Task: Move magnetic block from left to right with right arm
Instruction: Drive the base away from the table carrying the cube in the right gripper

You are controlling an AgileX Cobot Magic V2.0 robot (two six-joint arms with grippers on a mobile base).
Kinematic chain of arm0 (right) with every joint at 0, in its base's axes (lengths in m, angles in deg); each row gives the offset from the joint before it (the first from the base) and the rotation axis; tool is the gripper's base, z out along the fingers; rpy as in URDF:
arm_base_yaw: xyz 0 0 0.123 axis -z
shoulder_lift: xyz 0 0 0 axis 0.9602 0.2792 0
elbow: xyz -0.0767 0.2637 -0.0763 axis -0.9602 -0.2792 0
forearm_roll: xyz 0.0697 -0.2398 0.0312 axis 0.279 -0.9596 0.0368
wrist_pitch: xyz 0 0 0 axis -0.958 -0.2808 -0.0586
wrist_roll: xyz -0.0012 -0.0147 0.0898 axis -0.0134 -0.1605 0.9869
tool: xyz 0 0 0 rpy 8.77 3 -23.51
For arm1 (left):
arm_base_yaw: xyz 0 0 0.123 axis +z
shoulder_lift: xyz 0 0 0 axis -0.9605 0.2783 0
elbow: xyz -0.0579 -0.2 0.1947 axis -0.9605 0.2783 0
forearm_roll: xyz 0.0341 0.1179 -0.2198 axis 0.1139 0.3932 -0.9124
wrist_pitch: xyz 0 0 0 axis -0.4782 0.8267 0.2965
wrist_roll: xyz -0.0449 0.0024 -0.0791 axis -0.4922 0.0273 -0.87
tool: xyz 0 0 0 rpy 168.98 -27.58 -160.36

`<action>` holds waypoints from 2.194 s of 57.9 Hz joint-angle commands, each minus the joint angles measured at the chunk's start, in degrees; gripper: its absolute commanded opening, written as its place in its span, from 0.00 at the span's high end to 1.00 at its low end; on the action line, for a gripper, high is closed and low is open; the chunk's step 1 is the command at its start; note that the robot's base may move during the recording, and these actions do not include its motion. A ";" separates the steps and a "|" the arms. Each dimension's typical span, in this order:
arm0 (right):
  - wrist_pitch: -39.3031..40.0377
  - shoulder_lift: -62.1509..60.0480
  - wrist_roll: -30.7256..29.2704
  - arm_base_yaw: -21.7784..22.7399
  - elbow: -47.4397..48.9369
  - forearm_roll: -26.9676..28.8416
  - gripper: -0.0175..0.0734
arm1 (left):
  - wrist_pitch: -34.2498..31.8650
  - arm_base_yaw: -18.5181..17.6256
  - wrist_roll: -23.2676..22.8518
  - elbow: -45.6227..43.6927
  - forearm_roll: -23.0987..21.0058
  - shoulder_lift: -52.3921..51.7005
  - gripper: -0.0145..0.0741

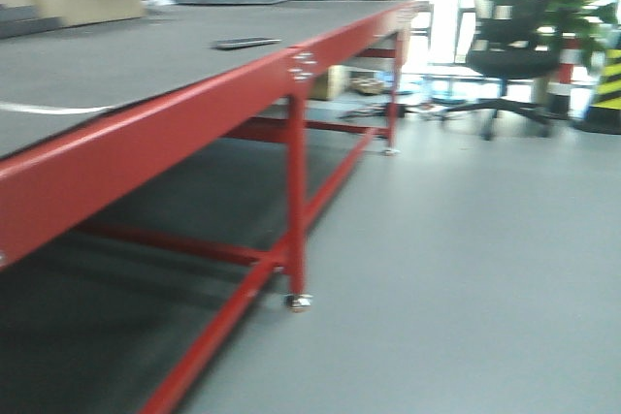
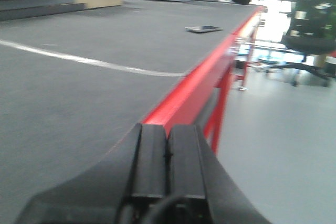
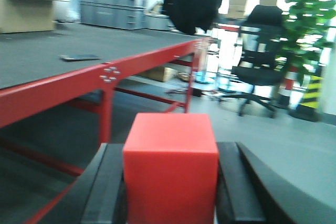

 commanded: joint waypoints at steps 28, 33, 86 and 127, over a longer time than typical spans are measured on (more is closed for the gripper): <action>5.36 0.72 -0.38 0.46 1.64 -0.67 0.52 | -4.78 -0.20 -0.43 0.51 -0.15 -0.51 0.98; 5.36 0.72 -0.38 0.46 1.64 -0.67 0.52 | -4.78 -0.20 -0.43 0.51 -0.15 -0.51 0.98; 5.36 0.72 -0.38 0.46 1.64 -0.67 0.52 | -4.78 -0.20 -0.43 0.51 -0.15 -0.51 0.98; 5.36 0.72 -0.38 0.46 1.64 -0.67 0.52 | -4.78 -0.20 -0.43 0.51 -0.15 -0.40 0.98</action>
